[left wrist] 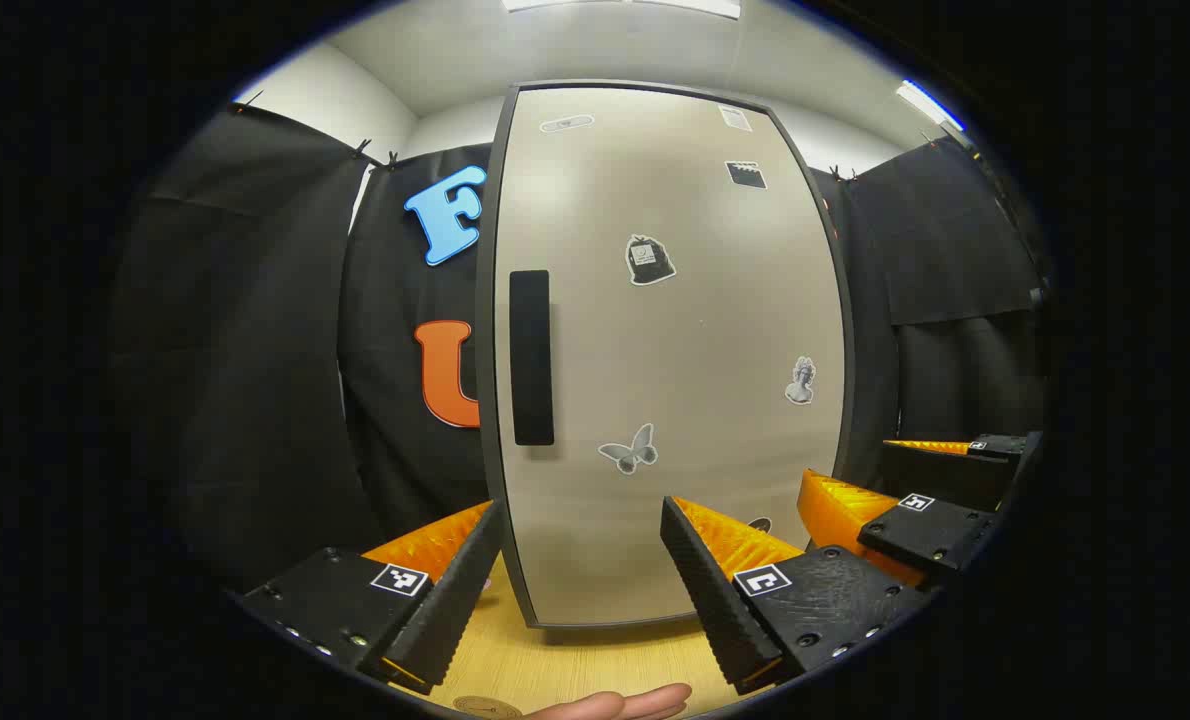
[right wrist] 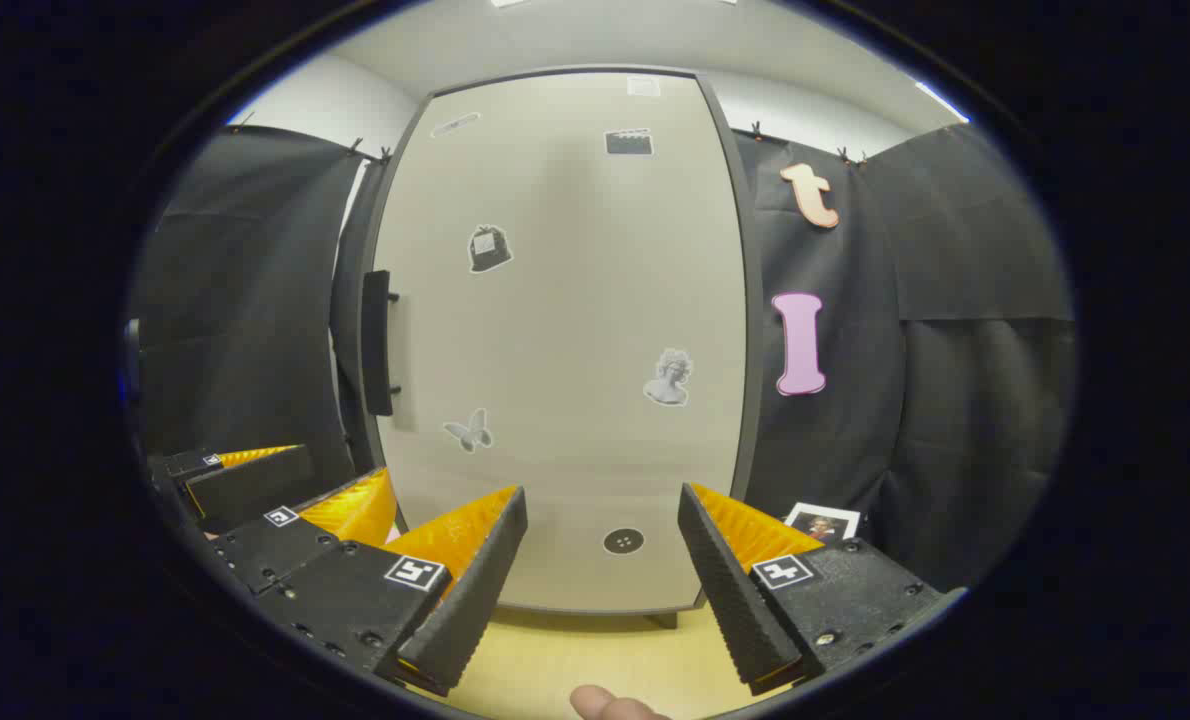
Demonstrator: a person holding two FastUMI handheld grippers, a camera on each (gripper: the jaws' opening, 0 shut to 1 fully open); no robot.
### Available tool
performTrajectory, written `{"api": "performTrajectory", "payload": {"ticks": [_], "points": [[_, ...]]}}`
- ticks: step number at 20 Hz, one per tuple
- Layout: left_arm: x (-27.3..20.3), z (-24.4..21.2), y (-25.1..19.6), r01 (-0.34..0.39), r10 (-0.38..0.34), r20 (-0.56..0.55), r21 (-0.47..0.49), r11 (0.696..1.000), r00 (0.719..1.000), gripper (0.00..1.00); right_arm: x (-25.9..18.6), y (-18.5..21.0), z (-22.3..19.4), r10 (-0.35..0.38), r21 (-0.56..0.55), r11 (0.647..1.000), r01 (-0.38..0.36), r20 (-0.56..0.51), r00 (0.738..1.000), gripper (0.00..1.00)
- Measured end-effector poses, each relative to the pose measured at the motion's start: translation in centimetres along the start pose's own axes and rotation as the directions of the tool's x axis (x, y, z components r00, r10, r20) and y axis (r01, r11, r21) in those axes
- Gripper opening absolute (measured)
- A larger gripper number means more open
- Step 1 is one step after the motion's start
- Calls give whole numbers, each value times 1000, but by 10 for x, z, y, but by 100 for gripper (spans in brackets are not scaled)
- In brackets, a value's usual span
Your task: Open the cabinet door with the right hand, grasp the bottle in the cabinet with the left hand and place it on the coaster, then close the cabinet door with the right hand.
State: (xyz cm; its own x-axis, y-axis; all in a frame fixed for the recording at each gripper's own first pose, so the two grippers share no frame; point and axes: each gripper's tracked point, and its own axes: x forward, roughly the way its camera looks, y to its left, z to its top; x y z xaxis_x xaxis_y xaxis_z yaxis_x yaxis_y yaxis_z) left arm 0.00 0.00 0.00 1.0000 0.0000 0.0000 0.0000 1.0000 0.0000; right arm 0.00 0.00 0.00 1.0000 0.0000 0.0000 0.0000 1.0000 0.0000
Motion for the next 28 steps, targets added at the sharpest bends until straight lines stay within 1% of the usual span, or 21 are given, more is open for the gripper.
{"api": "performTrajectory", "payload": {"ticks": [1, 18, 28], "points": [[0, 0, 0, 0, 0, 1, 0, 1000, 1000, 95, -1, 0, 0, 1, -1, 1000, -1, 1, 1000, 97], [1, -1, 2, 2, -2, -6, -11, 1000, 1000, 95, 1, 5, 2, 12, -11, 1000, -12, -2, 1000, 97], [-3, -7, 10, -6, 6, -15, 1, 1000, 1000, 95, 13, 16, -2, 32, -7, 999, -32, -16, 999, 97]]}}
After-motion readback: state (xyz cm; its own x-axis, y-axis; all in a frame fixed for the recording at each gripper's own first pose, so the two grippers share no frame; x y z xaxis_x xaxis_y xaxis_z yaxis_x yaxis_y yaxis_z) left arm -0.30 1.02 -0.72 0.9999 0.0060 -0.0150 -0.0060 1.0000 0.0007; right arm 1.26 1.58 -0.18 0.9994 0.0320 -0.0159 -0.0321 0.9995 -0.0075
